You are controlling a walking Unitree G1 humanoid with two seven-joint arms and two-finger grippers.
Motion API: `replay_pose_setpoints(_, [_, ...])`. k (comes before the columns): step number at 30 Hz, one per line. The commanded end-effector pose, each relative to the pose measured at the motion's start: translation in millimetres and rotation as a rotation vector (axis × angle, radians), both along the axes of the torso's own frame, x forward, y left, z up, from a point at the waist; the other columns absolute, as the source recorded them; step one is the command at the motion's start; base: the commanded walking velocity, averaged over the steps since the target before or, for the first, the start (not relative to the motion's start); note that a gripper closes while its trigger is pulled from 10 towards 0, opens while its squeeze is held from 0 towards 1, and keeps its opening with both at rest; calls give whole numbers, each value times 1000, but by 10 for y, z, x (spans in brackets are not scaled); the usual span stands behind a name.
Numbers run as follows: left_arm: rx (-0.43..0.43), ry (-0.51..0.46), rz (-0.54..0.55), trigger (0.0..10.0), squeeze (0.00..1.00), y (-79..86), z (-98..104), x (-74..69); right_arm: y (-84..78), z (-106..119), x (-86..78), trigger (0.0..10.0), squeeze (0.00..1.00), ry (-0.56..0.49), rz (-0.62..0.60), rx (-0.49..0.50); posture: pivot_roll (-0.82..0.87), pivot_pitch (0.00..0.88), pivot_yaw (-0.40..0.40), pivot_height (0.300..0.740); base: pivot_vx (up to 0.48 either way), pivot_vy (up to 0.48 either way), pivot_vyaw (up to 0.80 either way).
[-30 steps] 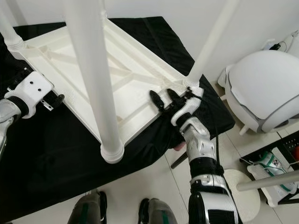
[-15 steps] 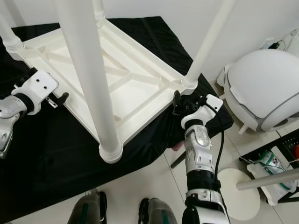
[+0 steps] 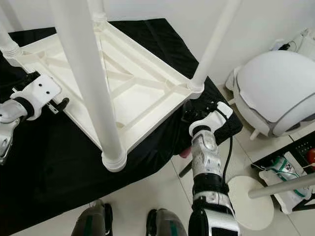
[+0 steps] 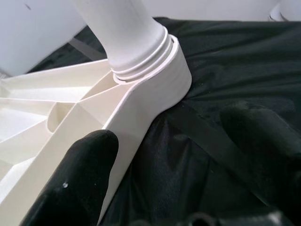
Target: Building children table
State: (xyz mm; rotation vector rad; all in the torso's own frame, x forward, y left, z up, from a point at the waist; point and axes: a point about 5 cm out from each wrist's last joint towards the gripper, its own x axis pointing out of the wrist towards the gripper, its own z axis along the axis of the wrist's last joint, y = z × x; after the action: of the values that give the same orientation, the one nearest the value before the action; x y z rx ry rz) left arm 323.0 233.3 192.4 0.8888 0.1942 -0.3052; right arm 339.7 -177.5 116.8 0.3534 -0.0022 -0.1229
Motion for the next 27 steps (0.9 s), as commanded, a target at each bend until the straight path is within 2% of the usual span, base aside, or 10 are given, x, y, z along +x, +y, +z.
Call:
replay_pose_setpoints(1, [49,56,80,10000,0,100,-231,-44,-47,-45,-3,10000,0,32,-19,6,77,93,-70,740,0,0,0])
replay_pose_setpoints(8, [50,69,87,10000,0,141,-238,-92,-54,-16,51,10000,0,70,-24,1,86,94,-76,740,0,0,0])
replay_pose_setpoints(11, [48,71,90,10000,0,153,-228,-107,-46,88,125,10000,0,89,-16,-110,81,92,-78,740,0,0,0])
replay_pose_setpoints(16, [45,73,94,10000,0,153,-232,-119,-61,138,170,10000,0,96,-13,-165,81,91,-79,740,0,0,0])
replay_pose_setpoints(19, [49,90,97,10000,0,155,-247,-155,-126,223,240,10000,0,87,-19,-237,80,88,-78,740,0,0,0])
replay_pose_setpoints(20, [49,90,97,10000,0,155,-247,-155,-126,223,240,10000,0,87,-19,-237,80,88,-78,740,0,0,0])
replay_pose_setpoints(24, [76,161,55,10000,0,113,-397,-299,-240,287,367,10000,0,141,-33,-269,90,86,-81,740,0,0,0])
replay_pose_setpoints(27, [77,171,47,10000,0,98,-421,-324,-246,292,384,10000,0,152,-33,-269,94,87,-81,740,0,0,0])
